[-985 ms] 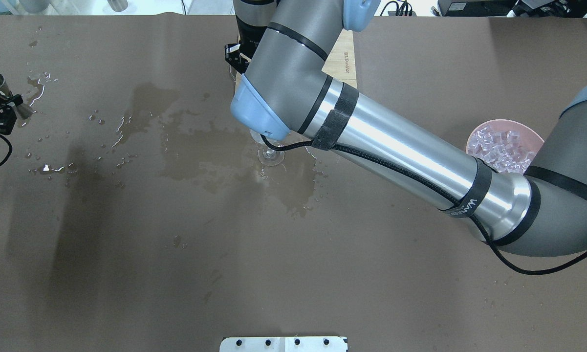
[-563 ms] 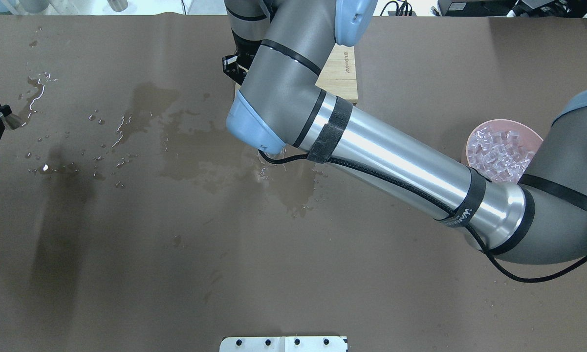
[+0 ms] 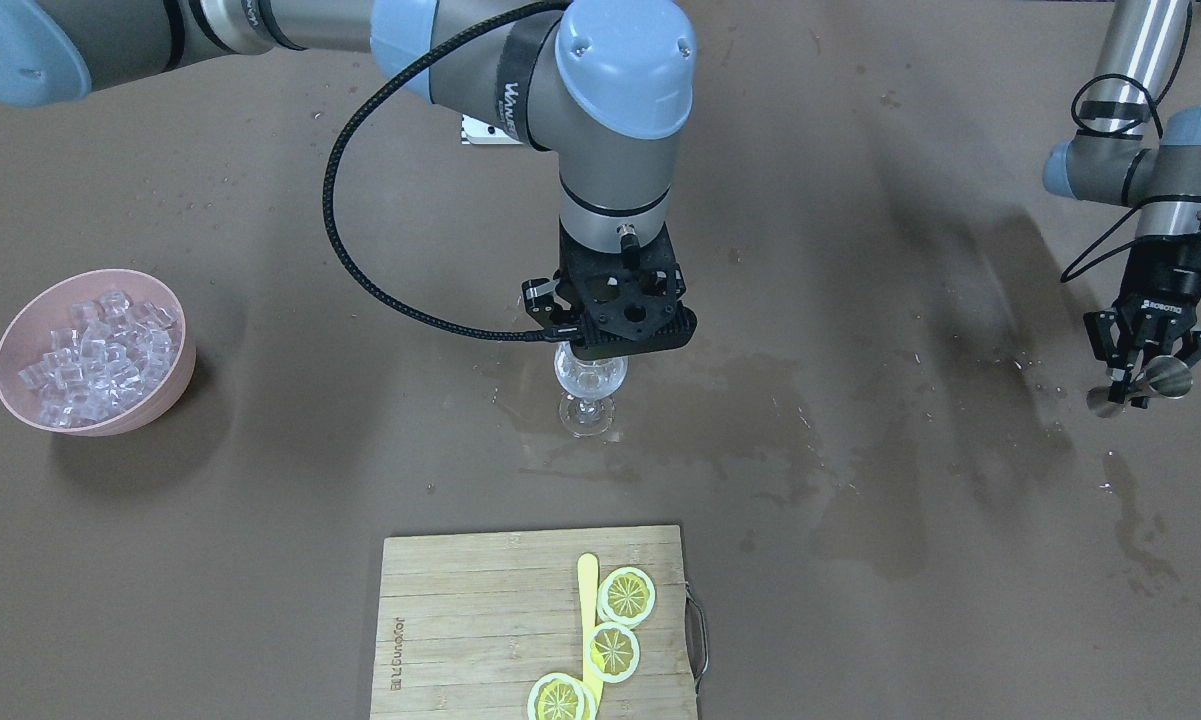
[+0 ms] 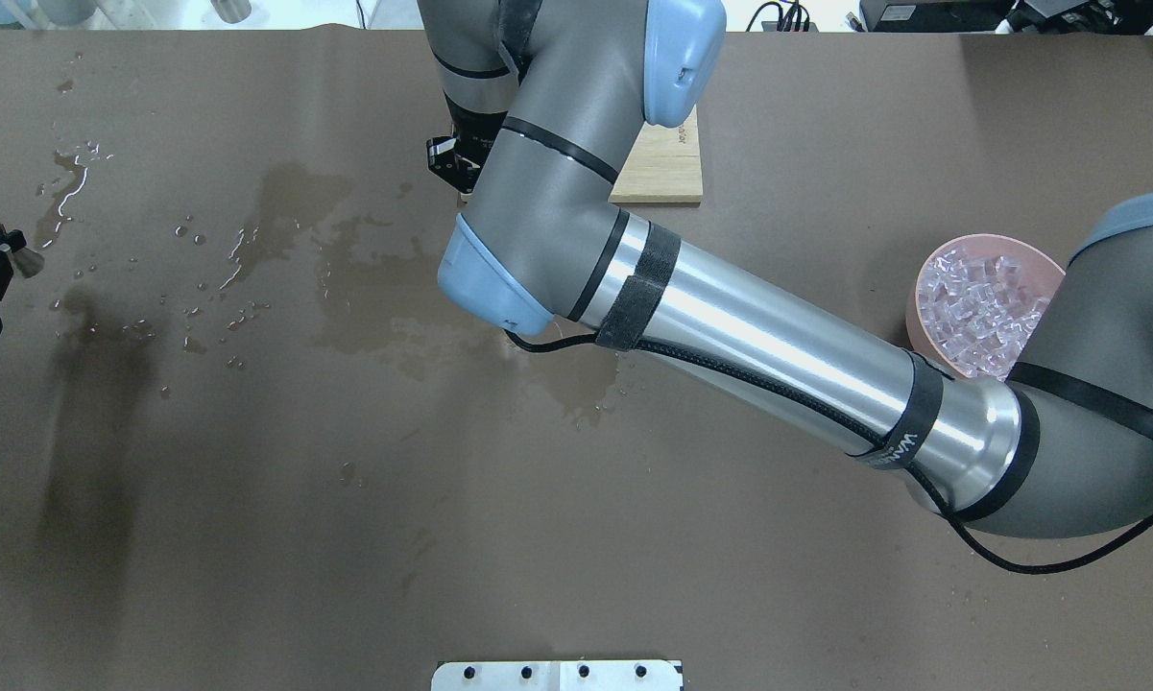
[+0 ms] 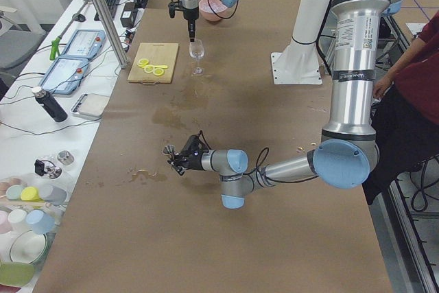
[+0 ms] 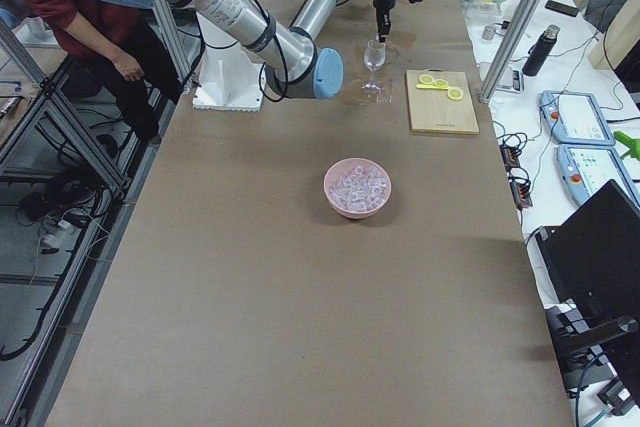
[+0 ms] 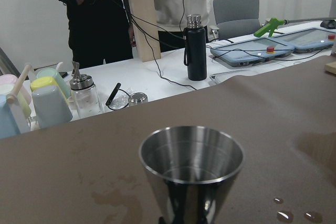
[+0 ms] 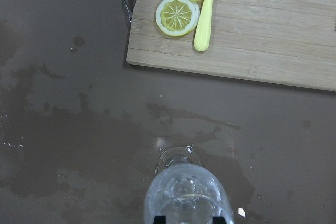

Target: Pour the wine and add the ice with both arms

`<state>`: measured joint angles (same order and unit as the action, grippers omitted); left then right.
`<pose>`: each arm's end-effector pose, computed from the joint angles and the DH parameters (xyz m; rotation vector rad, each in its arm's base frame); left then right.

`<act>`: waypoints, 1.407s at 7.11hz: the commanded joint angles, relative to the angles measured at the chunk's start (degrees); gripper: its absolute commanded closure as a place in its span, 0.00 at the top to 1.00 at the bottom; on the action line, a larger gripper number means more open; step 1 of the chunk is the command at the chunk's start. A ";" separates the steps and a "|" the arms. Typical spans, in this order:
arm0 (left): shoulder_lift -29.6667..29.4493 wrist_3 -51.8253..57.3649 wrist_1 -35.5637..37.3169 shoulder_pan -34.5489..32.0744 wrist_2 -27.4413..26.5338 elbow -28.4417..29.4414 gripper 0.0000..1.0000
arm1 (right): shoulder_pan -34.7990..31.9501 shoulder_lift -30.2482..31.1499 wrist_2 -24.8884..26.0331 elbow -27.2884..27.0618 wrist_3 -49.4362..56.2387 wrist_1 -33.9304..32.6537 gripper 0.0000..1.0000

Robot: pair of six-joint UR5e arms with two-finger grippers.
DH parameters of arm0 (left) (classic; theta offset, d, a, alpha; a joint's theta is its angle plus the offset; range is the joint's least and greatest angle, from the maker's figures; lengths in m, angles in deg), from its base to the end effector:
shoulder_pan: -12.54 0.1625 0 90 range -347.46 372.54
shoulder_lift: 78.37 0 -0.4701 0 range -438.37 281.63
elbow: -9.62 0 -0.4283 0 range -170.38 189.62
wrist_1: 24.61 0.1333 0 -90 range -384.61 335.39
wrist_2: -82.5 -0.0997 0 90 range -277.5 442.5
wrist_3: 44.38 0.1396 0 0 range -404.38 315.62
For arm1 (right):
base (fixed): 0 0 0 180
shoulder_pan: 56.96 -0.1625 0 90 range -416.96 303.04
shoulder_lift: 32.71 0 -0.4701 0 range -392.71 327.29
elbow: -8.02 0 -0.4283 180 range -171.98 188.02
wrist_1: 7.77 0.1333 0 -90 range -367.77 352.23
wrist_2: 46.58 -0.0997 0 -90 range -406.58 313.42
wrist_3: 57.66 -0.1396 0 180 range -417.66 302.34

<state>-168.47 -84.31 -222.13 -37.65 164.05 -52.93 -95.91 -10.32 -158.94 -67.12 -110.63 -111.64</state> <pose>0.2239 -0.5089 0.7547 1.1504 0.8012 -0.1049 -0.6126 -0.5983 0.0386 0.1166 -0.7585 -0.1005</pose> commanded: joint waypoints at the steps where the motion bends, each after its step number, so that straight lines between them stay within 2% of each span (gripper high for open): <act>1: -0.16 -2.50 0.29 1.41 -0.07 0.59 0.00 | 0.20 0.37 0.03 -0.18 -0.20 0.34 0.28; 3: -0.42 -4.45 0.11 2.38 -0.42 2.70 0.00 | 0.02 1.51 0.03 -1.05 -0.29 0.34 0.30; 4: -0.42 -4.45 0.11 2.64 -0.43 2.88 0.00 | 0.02 1.17 0.03 -0.97 -0.81 0.34 0.35; 5: -0.42 -4.54 0.03 2.82 -0.34 2.79 0.00 | 0.02 0.91 0.03 -0.97 -1.08 0.34 0.63; 6: -0.42 -4.71 -0.06 2.82 -0.16 2.45 0.00 | 0.02 0.99 0.29 -1.49 -1.43 0.34 0.82; 8: -0.34 -4.54 -0.24 2.82 -0.16 2.27 0.00 | -0.59 1.25 0.12 -2.02 -1.69 0.34 0.86; 9: -0.42 -4.28 -0.24 2.82 -0.25 2.18 0.32 | -3.12 1.34 -1.27 -2.81 -1.61 -0.10 0.86; 10: -0.42 -4.36 -0.24 2.82 -0.25 2.18 0.43 | -6.62 2.47 -5.38 -3.86 -1.43 -0.19 0.87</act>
<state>-168.88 -88.72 -222.35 -34.84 163.83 -50.71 -98.87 -8.79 -160.61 -69.82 -112.21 -111.61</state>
